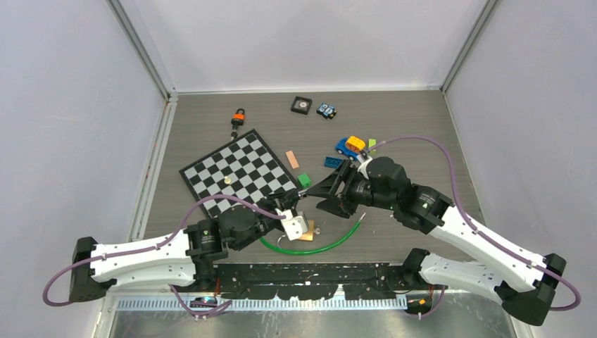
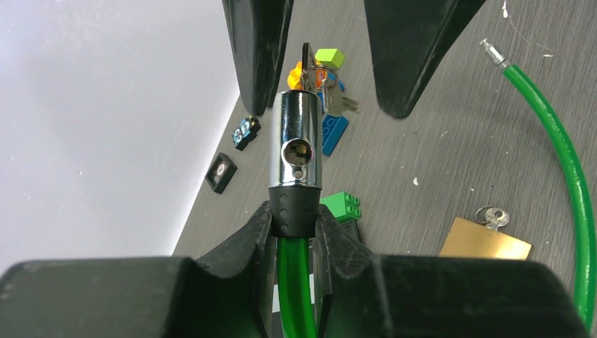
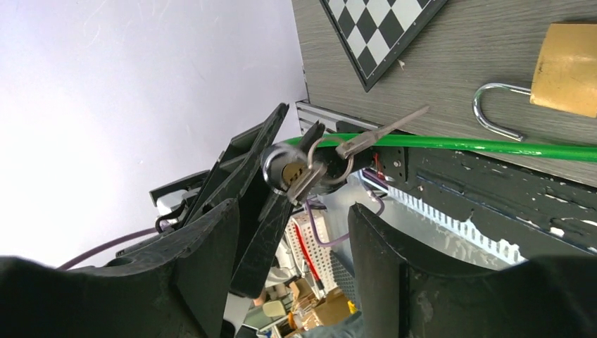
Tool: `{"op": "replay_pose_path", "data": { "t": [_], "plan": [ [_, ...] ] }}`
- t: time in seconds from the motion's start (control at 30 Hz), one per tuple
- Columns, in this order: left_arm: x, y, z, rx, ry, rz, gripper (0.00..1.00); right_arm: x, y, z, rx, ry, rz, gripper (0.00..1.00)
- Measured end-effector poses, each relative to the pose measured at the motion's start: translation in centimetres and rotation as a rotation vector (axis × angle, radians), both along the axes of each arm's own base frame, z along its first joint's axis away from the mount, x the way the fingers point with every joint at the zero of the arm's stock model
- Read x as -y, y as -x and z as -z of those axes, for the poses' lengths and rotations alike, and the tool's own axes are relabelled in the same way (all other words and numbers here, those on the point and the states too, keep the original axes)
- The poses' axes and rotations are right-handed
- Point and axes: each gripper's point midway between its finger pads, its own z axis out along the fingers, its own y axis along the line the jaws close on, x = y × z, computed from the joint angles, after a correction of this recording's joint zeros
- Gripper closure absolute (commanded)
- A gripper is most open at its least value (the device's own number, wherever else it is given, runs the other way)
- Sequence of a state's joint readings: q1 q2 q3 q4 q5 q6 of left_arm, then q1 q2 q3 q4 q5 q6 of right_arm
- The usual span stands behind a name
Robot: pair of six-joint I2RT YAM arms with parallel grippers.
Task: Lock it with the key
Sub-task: Lock the lock.
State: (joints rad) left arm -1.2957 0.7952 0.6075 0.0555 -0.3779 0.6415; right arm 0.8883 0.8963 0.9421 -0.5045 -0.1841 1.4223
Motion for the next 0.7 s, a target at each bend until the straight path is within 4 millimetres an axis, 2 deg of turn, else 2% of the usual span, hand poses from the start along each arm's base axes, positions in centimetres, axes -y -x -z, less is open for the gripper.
{"op": "replay_pose_path", "data": {
  "t": [0.23,0.37,0.7],
  "plan": [
    [0.0,0.3,-0.3,0.000,0.010,0.017,1.00,-1.1,-1.2,1.1,-0.045,-0.044,0.024,0.49],
    [0.2,0.5,-0.1,-0.003,0.004,0.034,1.00,-1.1,-2.0,0.5,-0.044,-0.081,0.045,0.49],
    [0.3,0.7,0.1,-0.007,-0.004,0.045,1.00,-1.1,-2.1,0.5,-0.057,-0.092,0.045,0.58]
  ]
}}
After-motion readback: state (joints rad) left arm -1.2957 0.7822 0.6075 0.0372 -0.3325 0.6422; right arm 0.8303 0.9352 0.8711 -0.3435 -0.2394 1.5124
